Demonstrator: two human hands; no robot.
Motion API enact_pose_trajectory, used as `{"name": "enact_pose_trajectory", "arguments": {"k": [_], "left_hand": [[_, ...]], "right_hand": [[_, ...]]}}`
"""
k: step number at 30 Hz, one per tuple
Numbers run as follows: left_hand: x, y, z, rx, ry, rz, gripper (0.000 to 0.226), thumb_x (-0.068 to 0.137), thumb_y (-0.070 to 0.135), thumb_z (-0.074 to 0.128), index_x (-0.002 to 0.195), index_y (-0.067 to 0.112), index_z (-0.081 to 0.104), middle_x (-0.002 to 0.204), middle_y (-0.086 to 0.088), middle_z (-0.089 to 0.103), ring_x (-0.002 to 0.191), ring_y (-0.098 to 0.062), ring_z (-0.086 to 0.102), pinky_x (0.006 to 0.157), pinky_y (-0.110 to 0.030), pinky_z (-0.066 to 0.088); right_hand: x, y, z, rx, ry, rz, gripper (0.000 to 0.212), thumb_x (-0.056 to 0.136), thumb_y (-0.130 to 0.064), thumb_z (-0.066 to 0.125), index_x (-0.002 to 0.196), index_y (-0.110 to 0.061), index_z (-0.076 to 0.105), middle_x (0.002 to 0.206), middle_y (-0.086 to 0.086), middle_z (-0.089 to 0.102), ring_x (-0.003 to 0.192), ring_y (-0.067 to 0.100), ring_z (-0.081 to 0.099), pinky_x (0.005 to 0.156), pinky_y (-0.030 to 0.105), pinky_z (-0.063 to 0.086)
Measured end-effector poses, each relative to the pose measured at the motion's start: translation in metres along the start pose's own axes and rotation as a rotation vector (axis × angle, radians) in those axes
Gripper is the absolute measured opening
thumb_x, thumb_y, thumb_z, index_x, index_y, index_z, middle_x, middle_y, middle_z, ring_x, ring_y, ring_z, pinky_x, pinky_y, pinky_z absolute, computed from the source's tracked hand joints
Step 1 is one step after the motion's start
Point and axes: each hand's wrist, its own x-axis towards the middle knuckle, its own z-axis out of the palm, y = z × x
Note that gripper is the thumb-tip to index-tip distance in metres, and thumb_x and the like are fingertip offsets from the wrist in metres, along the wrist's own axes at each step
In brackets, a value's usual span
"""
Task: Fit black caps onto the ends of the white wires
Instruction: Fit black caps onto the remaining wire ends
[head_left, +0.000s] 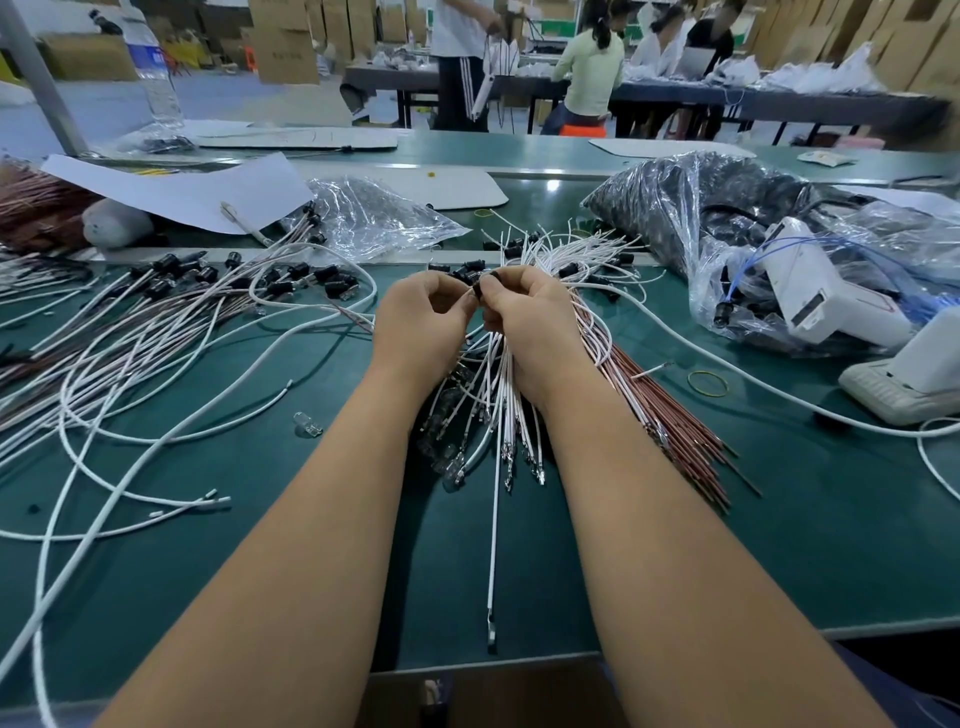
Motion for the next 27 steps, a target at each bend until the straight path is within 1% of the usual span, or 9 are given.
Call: {"name": "enact_pose_trajectory", "arguments": {"k": [3,7,10,13,15,17,19,23,27], "left_hand": [[-0.0009,-0.0002,-0.0033,0.053,0.028,0.050,0.008,0.089,0.017,0.067,0.089,0.010,0.070,0.073,0.006,0.063,0.065,-0.003,0.055,0.063,-0.016,0.043],[-0.0031,0.0030,-0.0050,-0.003,0.016,0.078,0.010,0.089,0.014,0.065,0.092,0.007,0.071,0.080,-0.003,0.069,0.073,-0.013,0.062,0.073,-0.024,0.050],[-0.0035,0.0033,-0.0041,-0.019,-0.008,0.064,0.010,0.090,0.014,0.065,0.090,0.007,0.072,0.078,-0.005,0.069,0.066,-0.010,0.058,0.067,-0.024,0.048],[-0.0030,0.0018,-0.0017,-0.001,-0.062,0.056,0.010,0.089,0.012,0.065,0.085,0.008,0.072,0.074,-0.008,0.068,0.061,-0.012,0.053,0.062,-0.026,0.043],[-0.0025,0.0014,-0.0006,0.017,-0.077,0.062,0.010,0.088,0.011,0.064,0.083,0.008,0.072,0.066,-0.002,0.064,0.056,-0.008,0.048,0.058,-0.024,0.039],[-0.0022,0.0020,-0.0009,0.014,-0.069,0.057,0.010,0.088,0.011,0.064,0.082,0.008,0.071,0.061,0.006,0.057,0.051,0.000,0.043,0.052,-0.016,0.035],[-0.0020,0.0024,-0.0012,-0.012,-0.043,0.042,0.009,0.089,0.012,0.063,0.084,0.009,0.070,0.062,0.010,0.057,0.052,0.002,0.045,0.053,-0.014,0.035],[-0.0022,0.0025,-0.0024,-0.064,-0.008,0.017,0.009,0.090,0.013,0.063,0.089,0.007,0.070,0.068,0.006,0.061,0.058,-0.002,0.051,0.059,-0.016,0.040],[-0.0025,0.0019,-0.0040,-0.133,-0.059,-0.028,0.010,0.090,0.013,0.064,0.090,0.006,0.071,0.074,-0.005,0.066,0.061,-0.007,0.052,0.060,-0.015,0.043]], "right_hand": [[0.0023,-0.0016,-0.0009,0.106,-0.002,0.059,0.015,0.097,-0.004,0.052,0.085,-0.011,0.056,0.076,0.004,0.056,0.059,0.009,0.050,0.059,0.020,0.045],[0.0031,-0.0016,-0.0014,0.107,-0.006,0.057,0.015,0.098,-0.005,0.049,0.085,-0.011,0.055,0.076,0.005,0.056,0.060,0.010,0.050,0.059,0.020,0.046],[0.0028,-0.0021,-0.0015,0.070,-0.005,0.044,0.014,0.098,-0.005,0.051,0.085,-0.010,0.056,0.075,0.005,0.056,0.059,0.009,0.051,0.057,0.018,0.047],[0.0011,-0.0023,-0.0010,0.066,-0.011,0.024,0.014,0.096,-0.002,0.053,0.084,-0.009,0.056,0.072,0.005,0.056,0.056,0.008,0.052,0.054,0.016,0.048],[0.0010,-0.0017,0.0003,0.032,-0.006,0.004,0.018,0.095,-0.001,0.055,0.080,-0.011,0.056,0.070,0.004,0.057,0.056,0.009,0.052,0.055,0.017,0.049],[0.0020,-0.0003,0.0014,-0.003,0.005,0.000,0.020,0.095,-0.003,0.054,0.079,-0.013,0.056,0.070,0.004,0.057,0.057,0.010,0.052,0.058,0.022,0.048],[0.0036,0.0004,0.0023,-0.018,0.018,0.009,0.020,0.096,-0.005,0.053,0.078,-0.014,0.056,0.070,0.003,0.057,0.057,0.010,0.051,0.059,0.024,0.046],[0.0047,0.0013,0.0031,-0.011,0.038,0.016,0.020,0.096,-0.006,0.053,0.077,-0.014,0.056,0.071,0.001,0.056,0.054,0.007,0.050,0.057,0.023,0.043],[0.0028,0.0017,0.0005,0.012,0.030,-0.004,0.019,0.093,-0.006,0.057,0.075,-0.014,0.055,0.066,0.004,0.054,0.049,0.007,0.049,0.052,0.022,0.042]]}}
